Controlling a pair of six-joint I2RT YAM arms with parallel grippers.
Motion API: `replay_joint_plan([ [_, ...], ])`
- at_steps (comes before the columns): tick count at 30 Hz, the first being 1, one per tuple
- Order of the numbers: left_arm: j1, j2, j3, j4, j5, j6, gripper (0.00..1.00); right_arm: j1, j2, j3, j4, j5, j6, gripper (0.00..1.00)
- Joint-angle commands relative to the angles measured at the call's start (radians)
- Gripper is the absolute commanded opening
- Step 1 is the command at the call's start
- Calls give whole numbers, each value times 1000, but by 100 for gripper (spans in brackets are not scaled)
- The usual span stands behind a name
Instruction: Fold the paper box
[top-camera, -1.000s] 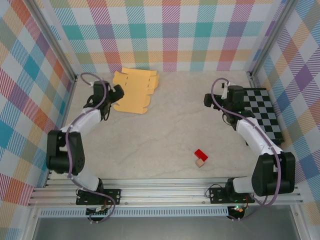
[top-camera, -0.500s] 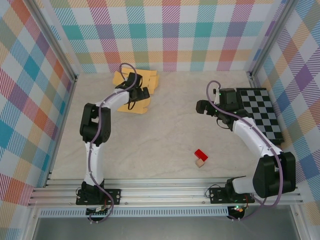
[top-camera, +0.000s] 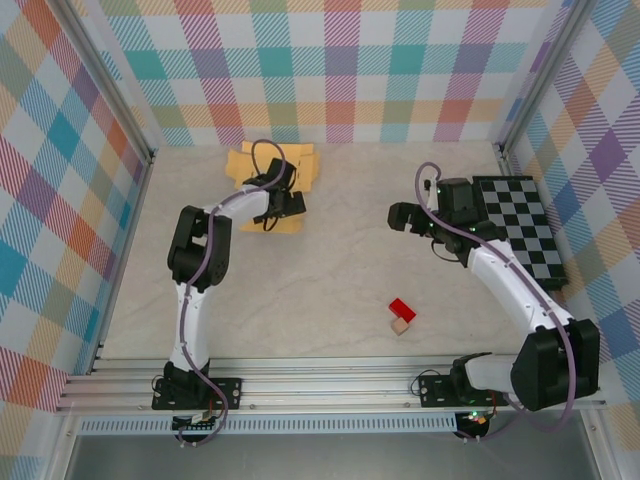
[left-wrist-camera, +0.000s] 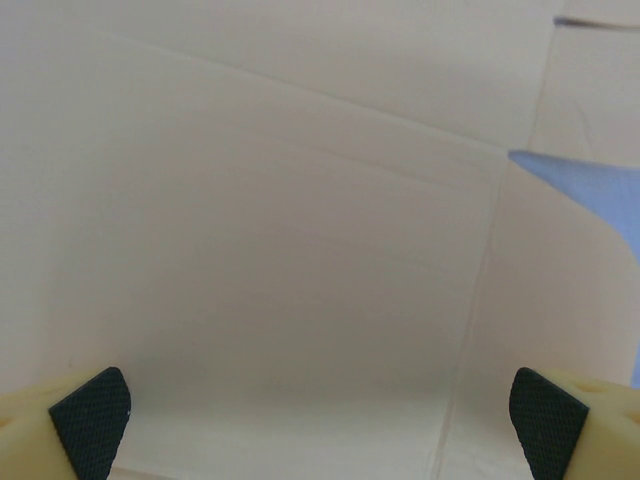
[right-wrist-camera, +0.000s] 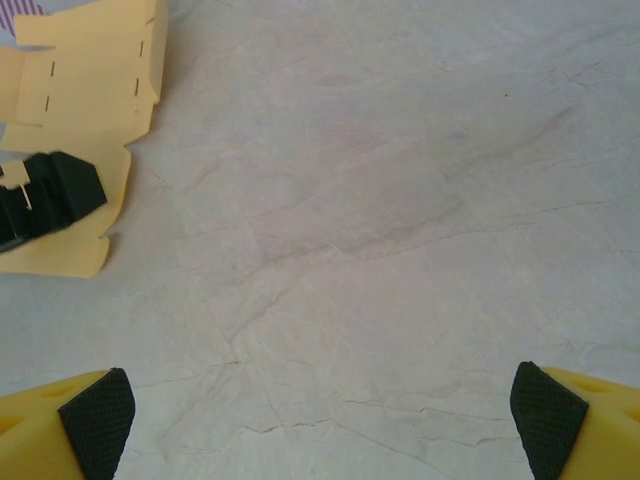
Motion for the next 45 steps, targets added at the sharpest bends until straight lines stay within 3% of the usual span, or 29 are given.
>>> replay_joint_plan([
  [1,-81,-75,-156,-12,71,-84,100,8,-50,19,-38,1,28,100],
  [8,-261,-288,-461,43,21,-225,100,20,-105,-1,-105,-2,52,100],
  [13,-399,-511,-583,-19,-42,-335,100,43,-149,-35,-121,-2,63,100],
  [17,-415,-728,-635,-118,-140,-370,100,97,-138,-37,-123,5,53,100],
  [22,-211,-878,-627,-209,-149,-264,100,212,-38,5,-83,33,18,100],
  [26,30,-869,-663,-137,17,-201,100,303,129,104,-35,33,-23,100],
  [29,144,-836,-667,-87,95,-198,100,369,298,237,-33,27,-64,100],
  [32,210,-823,-659,-58,102,-183,100,417,485,397,-45,38,-82,100],
  [38,331,-759,-642,-67,156,-134,100,481,841,740,-150,181,-59,100],
  [45,372,-765,-727,33,230,-130,100,532,1027,873,-162,227,-83,100],
])
